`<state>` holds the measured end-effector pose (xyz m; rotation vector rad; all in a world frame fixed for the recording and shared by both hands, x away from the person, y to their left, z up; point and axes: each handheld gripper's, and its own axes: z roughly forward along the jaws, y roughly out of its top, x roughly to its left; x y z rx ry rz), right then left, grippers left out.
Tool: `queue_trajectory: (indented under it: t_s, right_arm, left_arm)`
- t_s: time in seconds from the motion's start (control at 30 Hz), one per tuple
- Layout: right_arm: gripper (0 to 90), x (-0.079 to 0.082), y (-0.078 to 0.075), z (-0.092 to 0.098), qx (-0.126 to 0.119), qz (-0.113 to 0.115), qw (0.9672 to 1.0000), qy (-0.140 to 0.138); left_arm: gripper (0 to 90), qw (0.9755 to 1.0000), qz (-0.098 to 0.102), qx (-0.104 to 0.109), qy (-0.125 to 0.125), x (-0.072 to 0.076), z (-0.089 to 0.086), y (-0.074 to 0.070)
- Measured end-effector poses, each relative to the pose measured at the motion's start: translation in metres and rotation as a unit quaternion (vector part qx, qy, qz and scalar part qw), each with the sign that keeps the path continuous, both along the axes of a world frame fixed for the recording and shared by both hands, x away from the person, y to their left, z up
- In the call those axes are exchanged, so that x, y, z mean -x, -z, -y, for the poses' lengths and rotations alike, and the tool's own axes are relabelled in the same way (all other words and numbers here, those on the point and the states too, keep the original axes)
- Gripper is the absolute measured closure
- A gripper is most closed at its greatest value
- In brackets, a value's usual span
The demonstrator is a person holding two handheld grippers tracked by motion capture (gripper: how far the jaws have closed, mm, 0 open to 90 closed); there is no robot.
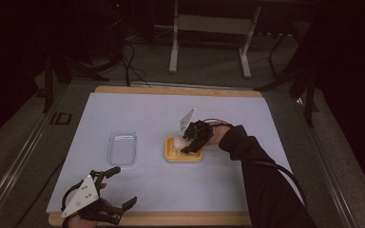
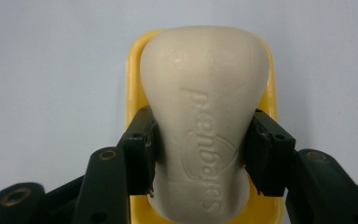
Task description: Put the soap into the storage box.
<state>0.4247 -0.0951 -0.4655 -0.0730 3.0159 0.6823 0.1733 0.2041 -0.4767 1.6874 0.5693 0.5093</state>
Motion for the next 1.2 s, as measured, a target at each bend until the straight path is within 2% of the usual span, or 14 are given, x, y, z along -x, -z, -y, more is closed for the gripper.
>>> queue_trajectory:
  t_s: [0.3,0.43,0.67,1.0,1.2]
  right_arm:
    - [49.9,-0.002,0.013,-0.004,0.012,0.005,0.9999,-0.006]
    - [49.9,-0.003,0.019,-0.006,0.014,-0.003,0.9999,-0.006]
    - [49.8,-0.005,0.020,-0.007,0.011,-0.013,0.9999,-0.001]
    - [49.1,-0.005,0.029,-0.011,0.035,-0.023,0.9991,0.002]
    - [47.0,-0.005,0.029,-0.013,0.039,-0.026,0.9989,0.007]
  left_arm:
    - [1.2,1.0000,0.000,0.000,0.002,0.001,-0.001,0.000]
    - [1.2,1.0000,0.000,0.000,0.003,0.001,-0.001,0.000]
    - [1.1,1.0000,0.000,-0.002,0.003,0.001,-0.001,0.000]
    - [1.2,1.0000,0.000,-0.002,0.004,0.001,-0.001,0.000]
    - [1.1,1.0000,-0.001,-0.001,0.004,0.001,0.000,0.000]
